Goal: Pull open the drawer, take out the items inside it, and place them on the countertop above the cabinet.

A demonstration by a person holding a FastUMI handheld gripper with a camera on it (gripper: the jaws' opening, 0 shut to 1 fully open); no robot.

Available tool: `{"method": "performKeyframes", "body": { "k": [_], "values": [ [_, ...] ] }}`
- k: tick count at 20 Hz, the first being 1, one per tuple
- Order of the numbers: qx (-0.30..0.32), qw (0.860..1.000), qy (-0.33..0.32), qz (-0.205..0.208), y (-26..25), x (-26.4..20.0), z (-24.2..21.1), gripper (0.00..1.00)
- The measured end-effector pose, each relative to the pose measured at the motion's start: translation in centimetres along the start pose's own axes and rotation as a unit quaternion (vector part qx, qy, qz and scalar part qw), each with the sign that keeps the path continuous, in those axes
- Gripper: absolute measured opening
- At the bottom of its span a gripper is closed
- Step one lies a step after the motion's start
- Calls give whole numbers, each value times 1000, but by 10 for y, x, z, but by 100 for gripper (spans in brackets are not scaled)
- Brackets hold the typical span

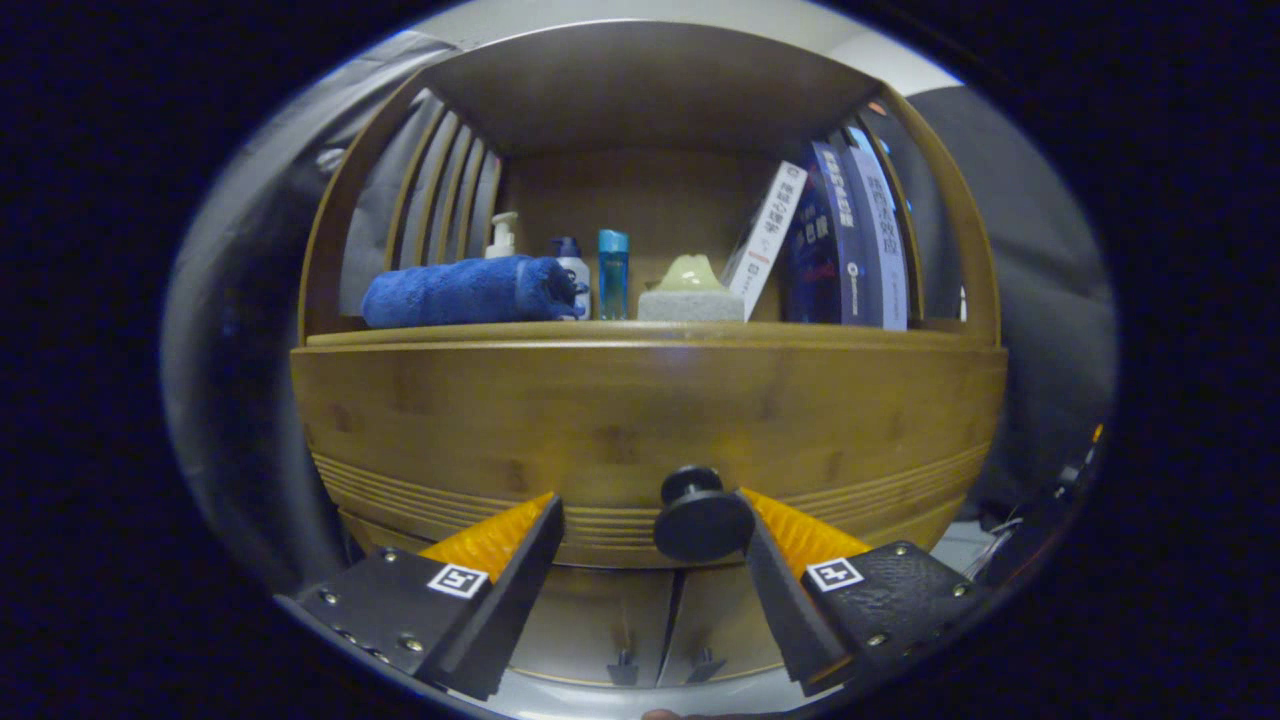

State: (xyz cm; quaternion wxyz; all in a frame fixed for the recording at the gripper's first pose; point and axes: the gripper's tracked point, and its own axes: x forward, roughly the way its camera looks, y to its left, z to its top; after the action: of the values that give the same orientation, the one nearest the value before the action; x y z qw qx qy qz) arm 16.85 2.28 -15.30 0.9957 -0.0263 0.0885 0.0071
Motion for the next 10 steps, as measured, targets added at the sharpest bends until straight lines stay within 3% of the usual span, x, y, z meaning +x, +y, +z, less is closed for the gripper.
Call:
{"method": "performKeyframes", "body": {
  "k": [3,6,10],
  "values": [
    [-32,997,64,36,13,-19,-25,100],
    [-21,999,32,36,14,-17,-5,100],
    [-4,998,52,25,11,-40,-2,99]
  ]
}}
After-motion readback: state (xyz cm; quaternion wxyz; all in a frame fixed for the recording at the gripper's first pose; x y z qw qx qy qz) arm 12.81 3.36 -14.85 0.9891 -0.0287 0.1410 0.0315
